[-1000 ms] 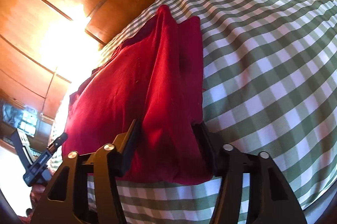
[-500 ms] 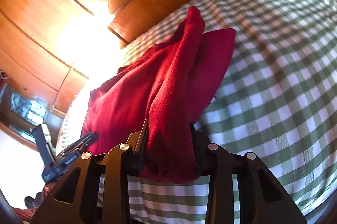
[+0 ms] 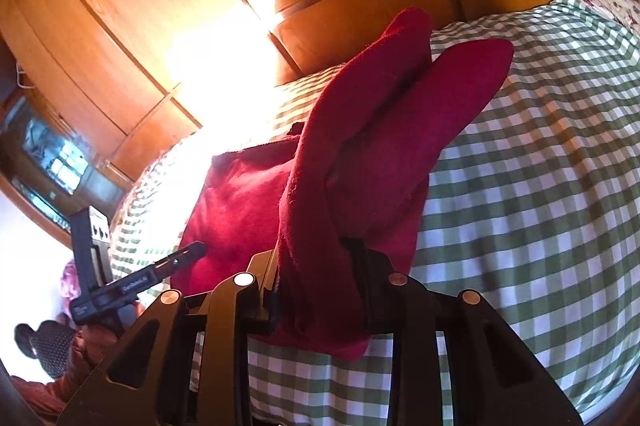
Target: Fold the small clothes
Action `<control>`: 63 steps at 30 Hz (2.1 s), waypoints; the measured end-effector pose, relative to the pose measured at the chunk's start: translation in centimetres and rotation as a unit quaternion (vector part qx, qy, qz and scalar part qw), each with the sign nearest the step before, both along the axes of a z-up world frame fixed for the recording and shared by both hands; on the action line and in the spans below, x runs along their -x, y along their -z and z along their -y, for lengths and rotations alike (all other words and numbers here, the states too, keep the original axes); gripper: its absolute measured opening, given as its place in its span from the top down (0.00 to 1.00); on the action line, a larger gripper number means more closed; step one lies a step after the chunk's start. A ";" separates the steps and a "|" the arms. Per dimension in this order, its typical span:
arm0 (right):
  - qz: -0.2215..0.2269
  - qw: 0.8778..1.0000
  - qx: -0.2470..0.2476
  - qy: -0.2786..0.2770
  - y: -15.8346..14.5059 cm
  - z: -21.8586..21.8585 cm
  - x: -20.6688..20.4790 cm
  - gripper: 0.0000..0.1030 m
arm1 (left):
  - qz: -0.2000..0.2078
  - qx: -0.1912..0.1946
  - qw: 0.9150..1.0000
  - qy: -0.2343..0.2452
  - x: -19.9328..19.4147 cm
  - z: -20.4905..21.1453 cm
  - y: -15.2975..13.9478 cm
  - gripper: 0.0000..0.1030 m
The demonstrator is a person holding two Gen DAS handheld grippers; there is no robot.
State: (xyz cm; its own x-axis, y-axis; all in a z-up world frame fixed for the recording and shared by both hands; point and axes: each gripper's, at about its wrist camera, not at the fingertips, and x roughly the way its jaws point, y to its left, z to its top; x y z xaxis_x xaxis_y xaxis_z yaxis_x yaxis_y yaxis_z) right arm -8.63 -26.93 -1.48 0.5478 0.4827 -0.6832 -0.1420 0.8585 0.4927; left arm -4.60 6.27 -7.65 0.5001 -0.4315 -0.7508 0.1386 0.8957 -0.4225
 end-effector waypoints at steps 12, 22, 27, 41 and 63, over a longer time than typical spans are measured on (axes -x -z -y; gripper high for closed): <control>0.044 0.987 0.134 -0.082 0.1 -7.7 0.9 0.73 | 0.015 0.122 0.988 0.091 -1.4 2.1 -4.1 0.48; 0.096 0.960 0.240 -0.110 1.0 -10.8 2.4 0.73 | -0.022 0.125 0.977 0.170 -6.3 7.7 -5.2 0.28; 0.147 0.931 0.309 -0.130 1.4 -12.4 3.6 0.73 | -0.070 0.143 0.964 0.214 -8.6 10.4 -4.5 0.28; 0.192 0.898 0.370 -0.143 2.2 -13.7 4.5 0.68 | -0.064 0.035 0.978 0.197 -9.2 12.6 -3.2 0.78; 0.052 0.990 0.046 -0.126 1.3 -7.1 1.0 0.50 | 0.067 -0.044 0.984 0.157 -7.4 5.3 -8.4 0.82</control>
State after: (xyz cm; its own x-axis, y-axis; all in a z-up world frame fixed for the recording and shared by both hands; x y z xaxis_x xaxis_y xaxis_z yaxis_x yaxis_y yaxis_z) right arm -9.64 -19.85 -2.76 0.4868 0.5517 -0.6773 -0.4031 0.8297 0.3862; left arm 2.81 0.94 0.76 0.4495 -0.5175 -0.7281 0.4644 0.8317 -0.3044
